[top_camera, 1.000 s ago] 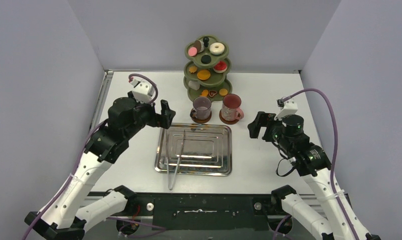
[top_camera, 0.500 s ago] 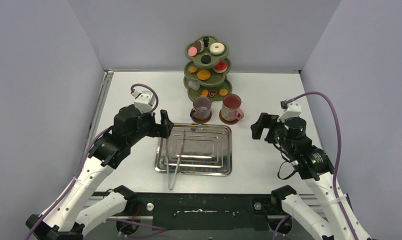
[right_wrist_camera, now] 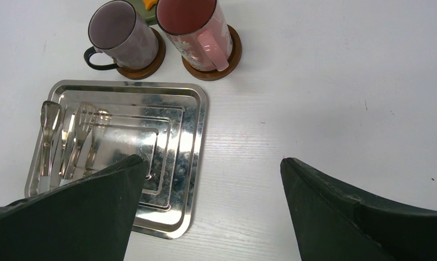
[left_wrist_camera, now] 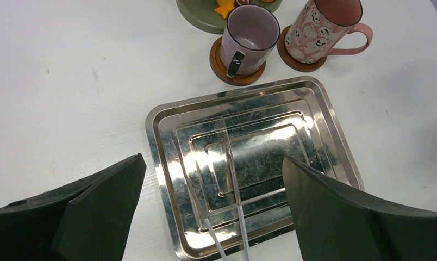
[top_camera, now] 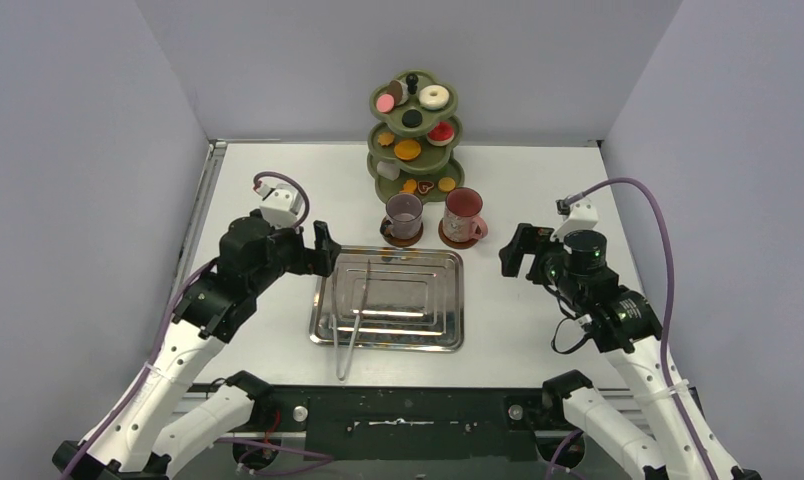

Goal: Serve the afternoon tea

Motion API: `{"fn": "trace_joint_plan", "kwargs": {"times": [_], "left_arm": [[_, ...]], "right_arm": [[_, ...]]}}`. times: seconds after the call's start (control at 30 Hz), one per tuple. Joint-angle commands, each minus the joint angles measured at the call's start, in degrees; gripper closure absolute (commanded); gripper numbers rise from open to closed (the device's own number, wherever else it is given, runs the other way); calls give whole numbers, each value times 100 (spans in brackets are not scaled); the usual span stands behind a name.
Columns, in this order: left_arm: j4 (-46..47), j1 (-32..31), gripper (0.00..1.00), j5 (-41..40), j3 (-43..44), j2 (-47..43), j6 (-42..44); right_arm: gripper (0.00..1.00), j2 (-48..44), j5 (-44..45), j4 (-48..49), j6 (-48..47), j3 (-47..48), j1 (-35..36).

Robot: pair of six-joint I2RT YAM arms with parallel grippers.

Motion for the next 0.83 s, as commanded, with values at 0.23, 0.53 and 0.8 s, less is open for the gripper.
{"fn": "trace_joint_plan", "kwargs": {"times": [0.23,0.53,0.8], "left_arm": [[590,65,3,127,-79,-402,142],[449,98,3,158,47,-279,157],[490,109,3,224,6,-257,196]], "right_arm": [[0,99,56,334,62,144,29],[0,67,27,321,126,156,33],[0,73,25,280,126,139,36]]}}
